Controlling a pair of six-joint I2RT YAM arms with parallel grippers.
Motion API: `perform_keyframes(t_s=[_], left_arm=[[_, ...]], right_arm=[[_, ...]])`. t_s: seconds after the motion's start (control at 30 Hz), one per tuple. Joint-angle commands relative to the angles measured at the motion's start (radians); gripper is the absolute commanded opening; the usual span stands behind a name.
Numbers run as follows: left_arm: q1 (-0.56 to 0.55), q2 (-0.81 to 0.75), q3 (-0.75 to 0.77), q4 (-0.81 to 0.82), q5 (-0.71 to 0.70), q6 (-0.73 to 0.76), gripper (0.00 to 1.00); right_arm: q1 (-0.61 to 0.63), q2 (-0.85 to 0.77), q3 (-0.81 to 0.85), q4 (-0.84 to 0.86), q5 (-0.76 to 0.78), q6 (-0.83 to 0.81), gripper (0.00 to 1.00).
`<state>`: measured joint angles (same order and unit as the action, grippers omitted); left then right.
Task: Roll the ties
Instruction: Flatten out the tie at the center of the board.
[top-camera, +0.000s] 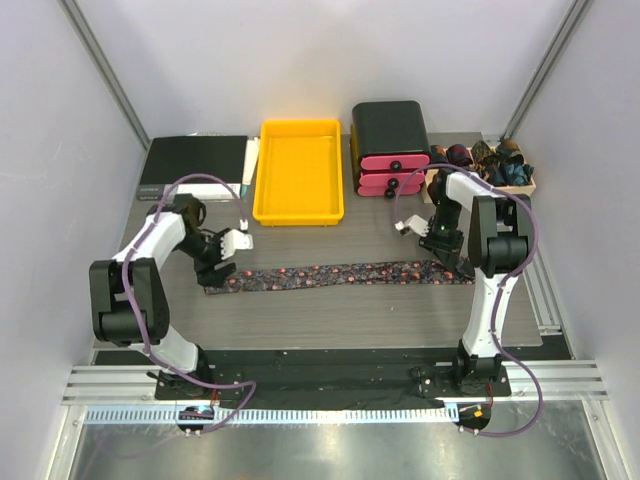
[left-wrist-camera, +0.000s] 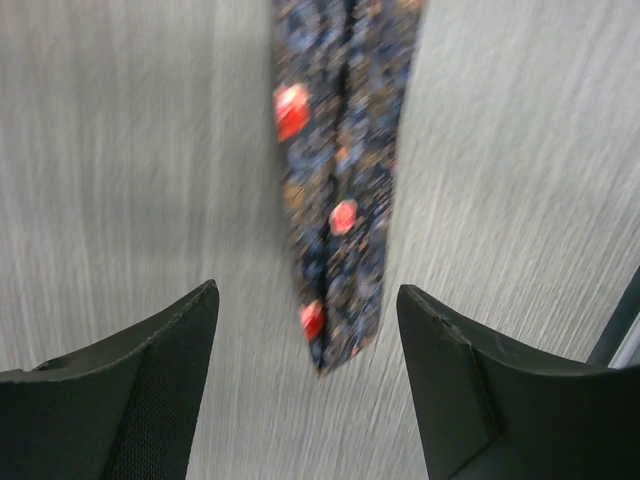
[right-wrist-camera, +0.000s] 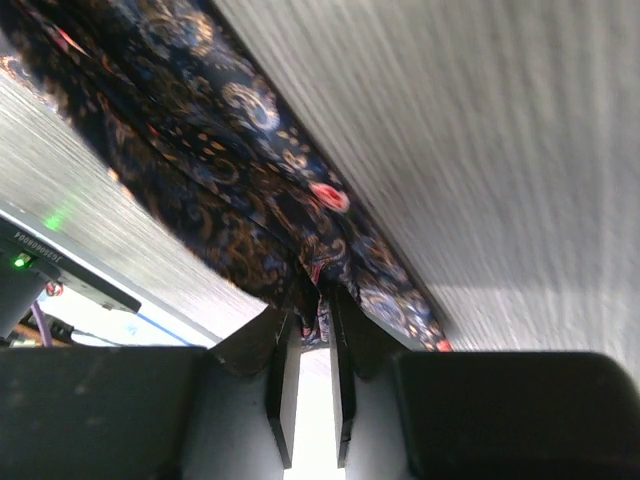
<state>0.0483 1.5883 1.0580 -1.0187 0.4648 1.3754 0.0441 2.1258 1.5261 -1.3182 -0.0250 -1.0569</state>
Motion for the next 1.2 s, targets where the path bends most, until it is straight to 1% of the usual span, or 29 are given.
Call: perform_keyframes(t_s=[0.0, 0.13, 0.27, 0.37, 0.4, 0.47, 0.57, 0.63, 0.67, 0.73, 0.77, 0.83, 0.87, 0.9, 0.93, 1.03, 1.17], left_arm=[[-0.119, -0.044, -0.041, 0.035, 0.006, 0.039, 0.72], [-0.204, -0.015, -0.053, 0.084, 0.002, -0.007, 0.7], [-0.255, 0.015, -0.059, 0.144, -0.008, -0.044, 0.69], [-0.28, 0.047, -0.047, 0.144, -0.014, -0.056, 0.64], [-0.283, 0.053, -0.044, 0.141, -0.014, -0.056, 0.59], [-0.284, 0.059, -0.049, 0.137, -0.017, -0.052, 0.54], [-0.284, 0.059, -0.069, 0.137, -0.023, -0.036, 0.45], [-0.286, 0.061, -0.079, 0.141, -0.029, -0.035, 0.42], [-0.288, 0.061, -0.081, 0.141, -0.035, -0.036, 0.37], [-0.286, 0.058, -0.081, 0.137, -0.043, -0.038, 0.31], [-0.286, 0.056, -0.081, 0.137, -0.049, -0.041, 0.24], [-0.286, 0.041, -0.081, 0.132, -0.066, -0.041, 0.16], [-0.285, 0.035, -0.081, 0.128, -0.071, -0.041, 0.08], [-0.283, 0.026, -0.081, 0.124, -0.081, -0.041, 0.04], [-0.278, 0.019, -0.081, 0.123, -0.083, -0.041, 0.01], [-0.263, 0.015, -0.072, 0.088, -0.101, -0.022, 0.0], [-0.229, 0.019, -0.061, 0.074, -0.117, 0.002, 0.0]], right_arm=[[0.004, 0.032, -0.003, -0.113, -0.023, -0.008, 0.23], [0.0, 0.054, 0.003, -0.105, -0.024, -0.003, 0.26], [-0.004, 0.06, 0.003, -0.098, -0.016, -0.003, 0.28], [-0.009, 0.063, 0.0, -0.092, -0.01, -0.005, 0.3], [-0.01, 0.063, -0.001, -0.092, -0.009, -0.005, 0.31], [-0.013, 0.066, -0.004, -0.087, -0.004, -0.006, 0.32], [-0.02, 0.071, -0.009, -0.084, -0.001, -0.008, 0.33], [-0.021, 0.071, -0.014, -0.079, 0.003, -0.009, 0.33], [-0.021, 0.069, -0.015, -0.076, 0.005, -0.011, 0.33], [-0.023, 0.068, -0.029, -0.069, 0.016, -0.012, 0.34], [-0.023, 0.063, -0.033, -0.067, 0.017, -0.017, 0.34], [-0.023, 0.059, -0.047, -0.056, 0.02, -0.02, 0.35], [-0.023, 0.057, -0.05, -0.053, 0.02, -0.02, 0.35], [-0.023, 0.057, -0.055, -0.052, 0.02, -0.023, 0.36], [-0.024, 0.057, -0.057, -0.05, 0.052, -0.025, 0.36], [-0.024, 0.056, -0.063, -0.042, 0.06, -0.028, 0.39], [-0.027, 0.056, -0.072, -0.029, 0.074, -0.035, 0.4]])
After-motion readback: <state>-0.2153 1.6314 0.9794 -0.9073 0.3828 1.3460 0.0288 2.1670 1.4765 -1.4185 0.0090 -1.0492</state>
